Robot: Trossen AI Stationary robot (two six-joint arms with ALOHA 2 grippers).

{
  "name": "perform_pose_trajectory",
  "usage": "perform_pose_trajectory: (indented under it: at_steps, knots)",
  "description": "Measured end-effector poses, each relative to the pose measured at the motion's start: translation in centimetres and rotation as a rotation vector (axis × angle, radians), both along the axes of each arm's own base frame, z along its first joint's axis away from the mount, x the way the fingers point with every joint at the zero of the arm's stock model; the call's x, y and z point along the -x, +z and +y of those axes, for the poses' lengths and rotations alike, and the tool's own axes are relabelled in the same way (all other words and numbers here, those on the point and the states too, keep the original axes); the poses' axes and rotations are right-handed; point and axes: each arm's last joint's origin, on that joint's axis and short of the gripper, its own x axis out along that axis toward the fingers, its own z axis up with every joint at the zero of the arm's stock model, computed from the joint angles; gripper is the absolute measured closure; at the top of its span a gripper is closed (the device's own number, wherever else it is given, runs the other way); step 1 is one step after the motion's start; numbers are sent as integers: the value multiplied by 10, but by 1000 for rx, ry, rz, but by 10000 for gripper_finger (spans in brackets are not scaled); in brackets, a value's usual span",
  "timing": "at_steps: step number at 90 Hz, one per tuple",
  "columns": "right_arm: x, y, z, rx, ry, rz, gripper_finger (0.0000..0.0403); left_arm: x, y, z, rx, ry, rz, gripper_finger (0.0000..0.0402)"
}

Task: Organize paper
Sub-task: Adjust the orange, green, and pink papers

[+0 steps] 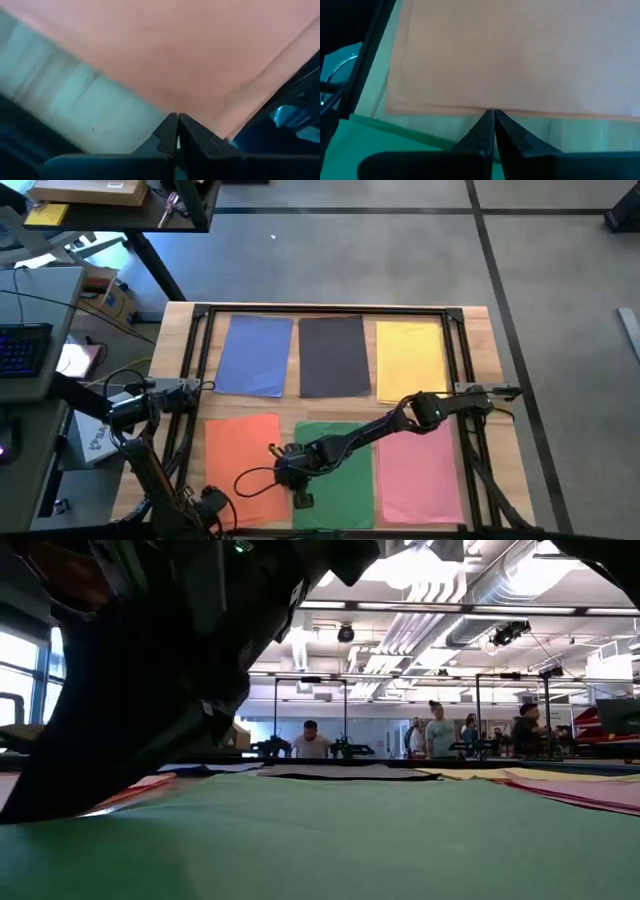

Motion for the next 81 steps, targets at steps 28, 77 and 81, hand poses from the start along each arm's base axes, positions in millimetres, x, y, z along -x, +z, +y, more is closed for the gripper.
perform_pose_trajectory:
  at_steps: [28, 77, 81]
  knots:
    - [-16, 55, -35, 46, 47, -243, 403, -6, 45, -20, 74, -112, -114, 402]
    - [-53, 9, -188, 191, -313, -240, 403, -22, -5, -40, 44, -210, -287, 402]
    - [-52, 5, -192, 197, -317, -207, 403, -20, -5, -38, 29, -209, -265, 402]
